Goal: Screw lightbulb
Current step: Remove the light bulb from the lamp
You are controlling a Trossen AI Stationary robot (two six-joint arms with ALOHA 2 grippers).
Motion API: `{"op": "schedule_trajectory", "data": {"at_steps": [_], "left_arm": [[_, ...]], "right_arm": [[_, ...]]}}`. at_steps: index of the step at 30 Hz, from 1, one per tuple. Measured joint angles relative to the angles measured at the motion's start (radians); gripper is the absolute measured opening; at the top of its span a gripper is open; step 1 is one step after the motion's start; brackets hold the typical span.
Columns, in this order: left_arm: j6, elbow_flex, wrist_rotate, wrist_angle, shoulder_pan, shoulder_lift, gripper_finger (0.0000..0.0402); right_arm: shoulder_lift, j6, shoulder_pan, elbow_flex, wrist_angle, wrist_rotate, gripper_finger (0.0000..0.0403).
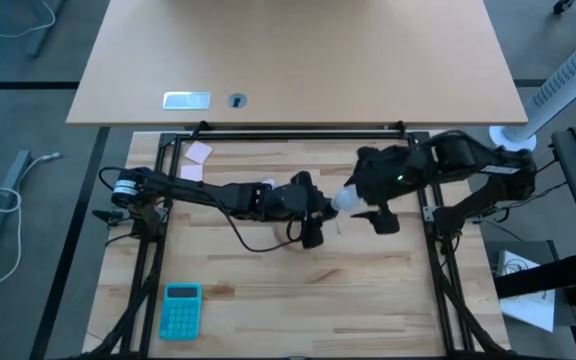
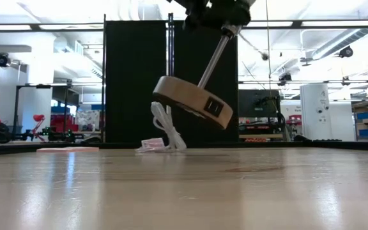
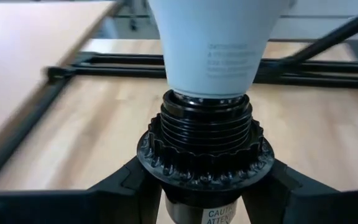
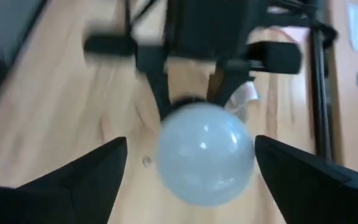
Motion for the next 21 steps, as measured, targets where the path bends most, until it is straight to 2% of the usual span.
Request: {"op": "schedule_trajectory", "data": {"at_steps": [2,5,8,11,15,21], "left_arm": [[0.026,0.0,-0.016,0.0,0.01,0.0,0.0163],[0.09,0.0,-0.053,0.0,0.017,0.0,0.0163],[0.161,0.0,-0.113,0.0,0.018,0.0,0.0163],[0.224,0.0,-0.163,0.001,0.019,0.0,0.0163],[0.28,0.0,-0.175,0.001,0.02,0.0,0.0163],[0.271,-0.001,-0.174,0.002,0.019,0.0,0.0163]], "right_arm": [[0.001,0.154,-0.009,0.031,0.004,0.08,0.0346],[0.011,0.541,-0.039,0.073,-0.041,0.206,0.0346],[0.015,1.026,-0.084,0.093,-0.174,0.177,0.0346],[0.014,1.312,-0.107,0.081,-0.246,0.089,0.0346],[0.022,1.502,-0.107,0.062,-0.231,0.052,0.0346],[0.054,1.51,-0.108,0.061,-0.106,0.019,0.0346]]}}
